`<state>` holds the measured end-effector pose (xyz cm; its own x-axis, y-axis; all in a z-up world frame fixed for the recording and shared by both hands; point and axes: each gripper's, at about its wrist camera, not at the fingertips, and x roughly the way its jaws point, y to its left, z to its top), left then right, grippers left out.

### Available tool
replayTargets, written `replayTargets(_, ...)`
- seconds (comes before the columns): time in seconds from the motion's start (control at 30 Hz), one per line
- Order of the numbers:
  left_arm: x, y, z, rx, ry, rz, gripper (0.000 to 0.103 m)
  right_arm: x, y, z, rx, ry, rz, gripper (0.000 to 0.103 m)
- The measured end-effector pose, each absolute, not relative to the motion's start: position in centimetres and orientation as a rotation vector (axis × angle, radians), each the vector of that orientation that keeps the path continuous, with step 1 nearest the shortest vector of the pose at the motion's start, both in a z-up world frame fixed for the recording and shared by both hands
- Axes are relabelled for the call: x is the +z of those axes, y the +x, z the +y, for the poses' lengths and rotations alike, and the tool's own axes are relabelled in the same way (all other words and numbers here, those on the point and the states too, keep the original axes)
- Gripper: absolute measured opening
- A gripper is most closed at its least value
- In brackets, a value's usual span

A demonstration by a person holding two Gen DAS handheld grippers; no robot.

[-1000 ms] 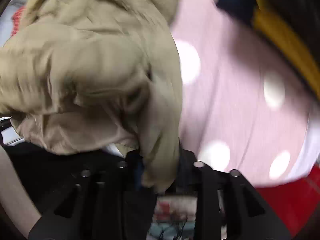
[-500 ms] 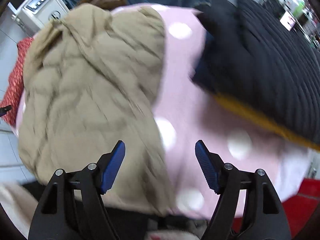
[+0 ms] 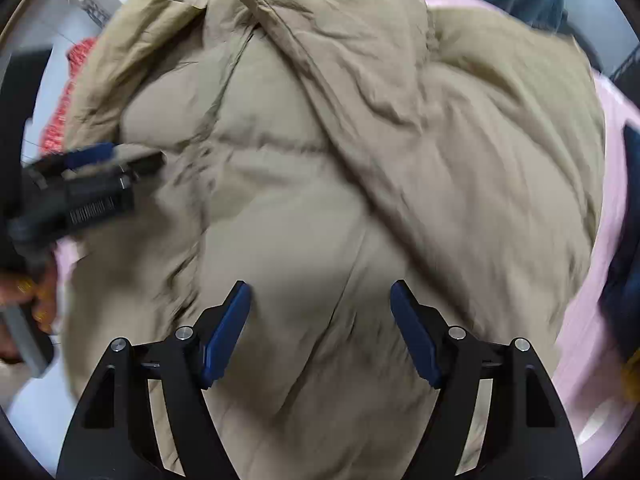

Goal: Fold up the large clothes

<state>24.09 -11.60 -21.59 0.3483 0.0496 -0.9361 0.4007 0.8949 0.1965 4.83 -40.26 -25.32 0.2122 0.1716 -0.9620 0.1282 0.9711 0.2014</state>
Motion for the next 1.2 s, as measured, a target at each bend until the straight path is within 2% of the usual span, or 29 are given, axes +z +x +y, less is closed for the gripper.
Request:
replayTargets(0.17, -20.6, 29.4, -8.4, -0.072, 0.381, 1.157, 0.074, -24.9, 8.2, -41.9, -0.065, 0.043, 1.261, 0.073)
replayTargets(0.23, -19.2, 31.9, -4.7, 0.081, 0.329, 1.127, 0.071, -23.8, 8.7, -44.4, -0.192, -0.014, 1.212, 0.063)
replayTargets(0.33, -17.7, 33.8, 1.8, 0.226, 0.181, 1.126, 0.07, -22.4, 8.0, -49.5, -0.374, 0.041, 1.167, 0.062)
replayTargets(0.43, -16.6, 34.0, 8.6, 0.315, 0.0, 1.152, 0.061, -21.6, 6.3, -54.7, -0.57, 0.119, 1.136, 0.063)
replayTargets(0.6, -15.3, 32.5, 13.7, 0.277, -0.219, 1.138, 0.056, -21.4, 2.2, -60.8, -0.654, 0.47, 1.108, 0.063)
replayTargets(0.8, -12.6, 30.8, 21.8, 0.208, -0.743, 1.072, 0.056, -19.4, -3.5, -66.2, -0.525, 1.103, 0.847, 0.063)
replayTargets(0.93, -10.5, 30.2, 24.2, 0.274, -0.795, 1.008, 0.056, -18.5, -3.1, -67.1, -0.469, 1.213, 0.783, 0.066)
replayTargets(0.97, -9.6, 29.7, 24.5, 0.286, -0.777, 0.981, 0.059, -18.8, -3.3, -67.1, -0.424, 1.282, 0.745, 0.069)
replayTargets(1.0, -8.6, 29.3, 24.6, 0.301, -0.749, 0.944, 0.069, -19.1, -4.0, -67.3, -0.377, 1.376, 0.7, 0.072)
replayTargets(1.07, -6.7, 28.5, 24.7, 0.331, -0.678, 0.894, 0.079, -19.5, -4.9, -67.2, -0.369, 1.481, 0.674, 0.072)
replayTargets(1.2, -5.9, 28.2, 21.5, 0.268, -0.429, 0.982, 0.083, -16.8, -4.5, -64.9, -0.396, 1.186, 0.804, 0.073)
